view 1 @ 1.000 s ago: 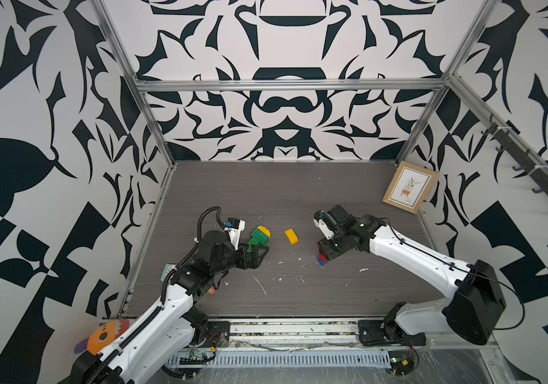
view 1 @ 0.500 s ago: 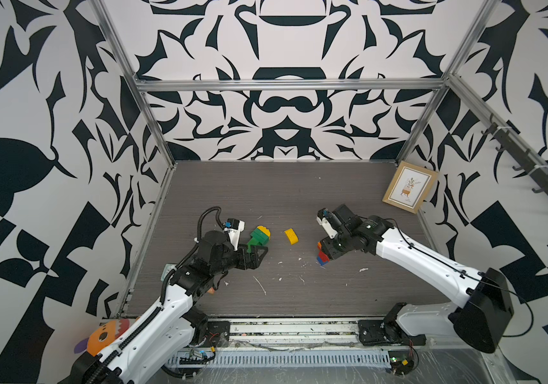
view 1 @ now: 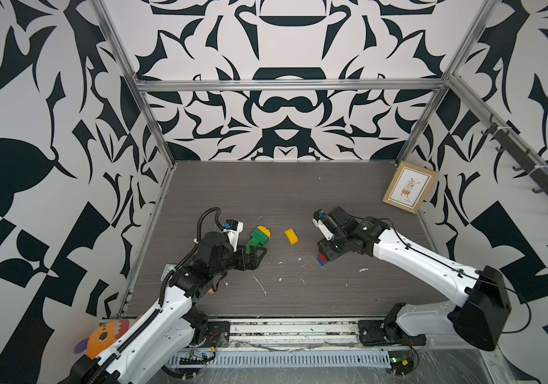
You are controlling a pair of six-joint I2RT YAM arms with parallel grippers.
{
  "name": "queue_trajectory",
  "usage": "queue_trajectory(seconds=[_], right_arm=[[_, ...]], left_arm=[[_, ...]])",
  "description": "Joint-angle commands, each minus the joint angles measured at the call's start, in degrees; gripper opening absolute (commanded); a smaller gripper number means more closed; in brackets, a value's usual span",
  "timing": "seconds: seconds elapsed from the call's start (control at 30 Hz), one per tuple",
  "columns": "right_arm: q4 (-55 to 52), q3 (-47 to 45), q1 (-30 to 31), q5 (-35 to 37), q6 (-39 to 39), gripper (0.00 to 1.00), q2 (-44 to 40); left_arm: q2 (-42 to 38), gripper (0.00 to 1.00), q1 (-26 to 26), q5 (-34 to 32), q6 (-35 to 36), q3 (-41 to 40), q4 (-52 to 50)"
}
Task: Assemble an ice cream with lego
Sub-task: Assemble the lego brick with the lego brick.
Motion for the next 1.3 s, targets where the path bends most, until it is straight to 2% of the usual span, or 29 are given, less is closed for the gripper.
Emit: queue_trajectory(seconds=[0.0, 0.2, 0.3, 0.57, 0.67, 0.7, 1.07, 1.27], right_arm=[[-0.3, 2.1, 0.4, 2.3, 0.2, 0.56, 0.0], [-0.3, 2.1, 0.4, 2.5, 0.3, 0.51, 1.1], [0.0, 2.1, 0.4, 3.1, 0.3, 0.43, 1.2], [0.1, 0.9, 0.5, 3.2, 1.4, 0.36, 1.4], [0.4, -0.4, 0.5, 2.9, 1.9, 0.28, 1.1], [0.4, -0.9, 0.5, 2.6, 1.9, 0.24, 1.0], [-1.2, -5.2, 0.5, -2.5, 3.8, 0.12, 1.0], [-5.6, -6.0, 0.6, -5.6, 8.2, 0.05, 2.3]], left_arm=[[-1.2, 0.99, -0.1, -1.0, 0.4, -0.4, -1.9], [-1.9, 0.99, -0.1, -1.4, 0.5, -0.7, -2.3], [-2.1, 0.99, -0.2, -1.7, 0.5, -0.4, -3.0], [-2.7, 0.99, -0.2, -2.0, 0.5, 0.0, -3.8], [-2.6, 0.99, -0.2, -2.0, 0.5, 0.1, -3.7], [-2.4, 0.99, -0.2, -2.0, 0.5, 0.1, -3.7], [-2.3, 0.99, -0.2, -1.7, 0.2, -0.4, -3.6], [-2.8, 0.99, -0.2, -1.5, 0.0, -0.8, -3.8]])
